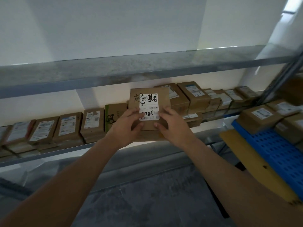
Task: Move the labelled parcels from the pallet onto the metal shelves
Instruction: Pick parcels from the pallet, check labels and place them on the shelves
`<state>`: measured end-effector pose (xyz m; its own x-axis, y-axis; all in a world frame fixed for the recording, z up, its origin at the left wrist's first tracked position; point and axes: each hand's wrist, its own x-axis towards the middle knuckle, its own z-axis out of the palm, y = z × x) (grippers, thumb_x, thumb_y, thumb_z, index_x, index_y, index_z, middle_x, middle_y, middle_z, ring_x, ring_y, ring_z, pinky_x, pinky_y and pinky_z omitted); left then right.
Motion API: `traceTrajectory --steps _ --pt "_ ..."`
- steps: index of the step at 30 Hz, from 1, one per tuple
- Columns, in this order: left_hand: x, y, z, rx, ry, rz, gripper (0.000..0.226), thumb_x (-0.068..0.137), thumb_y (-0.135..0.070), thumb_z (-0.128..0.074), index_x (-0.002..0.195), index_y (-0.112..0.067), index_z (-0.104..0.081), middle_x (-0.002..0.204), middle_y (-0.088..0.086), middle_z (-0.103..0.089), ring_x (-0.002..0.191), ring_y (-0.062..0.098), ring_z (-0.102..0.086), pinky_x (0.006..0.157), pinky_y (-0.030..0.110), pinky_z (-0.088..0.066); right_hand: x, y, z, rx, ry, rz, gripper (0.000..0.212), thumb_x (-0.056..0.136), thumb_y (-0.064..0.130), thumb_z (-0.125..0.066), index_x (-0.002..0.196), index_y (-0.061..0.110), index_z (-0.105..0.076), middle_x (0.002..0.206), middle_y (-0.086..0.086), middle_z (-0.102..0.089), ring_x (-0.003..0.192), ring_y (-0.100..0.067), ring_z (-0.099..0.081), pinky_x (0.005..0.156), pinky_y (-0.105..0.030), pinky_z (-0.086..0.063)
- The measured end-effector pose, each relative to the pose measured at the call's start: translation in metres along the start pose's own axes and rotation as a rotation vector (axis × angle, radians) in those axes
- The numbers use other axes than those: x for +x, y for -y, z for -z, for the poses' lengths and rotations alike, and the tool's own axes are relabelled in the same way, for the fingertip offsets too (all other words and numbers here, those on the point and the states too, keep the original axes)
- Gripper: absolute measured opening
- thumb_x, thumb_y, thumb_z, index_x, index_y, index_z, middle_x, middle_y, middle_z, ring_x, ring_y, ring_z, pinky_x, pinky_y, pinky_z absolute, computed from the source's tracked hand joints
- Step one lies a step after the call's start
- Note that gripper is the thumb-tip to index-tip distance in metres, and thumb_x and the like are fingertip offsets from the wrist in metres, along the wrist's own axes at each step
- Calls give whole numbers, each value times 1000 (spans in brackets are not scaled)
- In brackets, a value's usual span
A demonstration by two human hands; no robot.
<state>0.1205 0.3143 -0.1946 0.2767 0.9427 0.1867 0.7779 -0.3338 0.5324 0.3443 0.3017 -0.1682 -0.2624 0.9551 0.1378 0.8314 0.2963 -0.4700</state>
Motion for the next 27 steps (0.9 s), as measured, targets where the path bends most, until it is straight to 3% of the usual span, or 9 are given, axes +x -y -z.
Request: traceTrajectory --steps 4,7,14,19,22,27 --pt "-3 -28 -10 -2 3 -59 47 102 -34 -56 146 -17 -55 157 -5 -38 141 13 -38 120 39 -36 -27 -12 19 11 -38 -34 51 99 38 -61 144 14 -53 162 -4 -31 148 -19 -29 118 -32 -25" --pt "0 -53 -19 1 9 -111 46 103 -32 -56 146 -16 -55 157 -4 -38 140 16 -41 119 37 -36 -47 -25 32 0 -83 -62 52 100 36 -60 146 12 -51 163 -4 -29 148 -19 -30 113 -25 -21" --pt "21 -105 -49 2 38 -231 47 103 -31 -56 148 -16 -53 160 -1 -36 143 15 -36 117 22 -23 -82 -63 62 -42 -169 -173 54 101 40 -58 148 15 -49 165 0 -26 148 -18 -29 115 -26 -22" --pt "48 -135 -77 -28 107 -323 49 104 -33 -56 150 -18 -50 162 -6 -31 139 0 -28 113 14 -17 -99 -94 77 -73 -209 -292 54 101 40 -58 148 15 -49 166 1 -24 148 -16 -28 110 -19 -17" --pt "72 -149 -95 -61 155 -388 49 103 -32 -56 149 -16 -51 160 -5 -33 144 8 -32 114 16 -21 -102 -112 87 -89 -237 -379 55 100 40 -59 148 15 -49 166 1 -23 148 -18 -28 116 -26 -25" --pt "119 -173 -121 -126 236 -509 48 103 -32 -57 147 -14 -54 160 -4 -35 144 9 -33 116 20 -25 -102 -141 99 -115 -289 -524 57 101 42 -56 151 17 -45 167 4 -18 149 -17 -27 117 -28 -24"
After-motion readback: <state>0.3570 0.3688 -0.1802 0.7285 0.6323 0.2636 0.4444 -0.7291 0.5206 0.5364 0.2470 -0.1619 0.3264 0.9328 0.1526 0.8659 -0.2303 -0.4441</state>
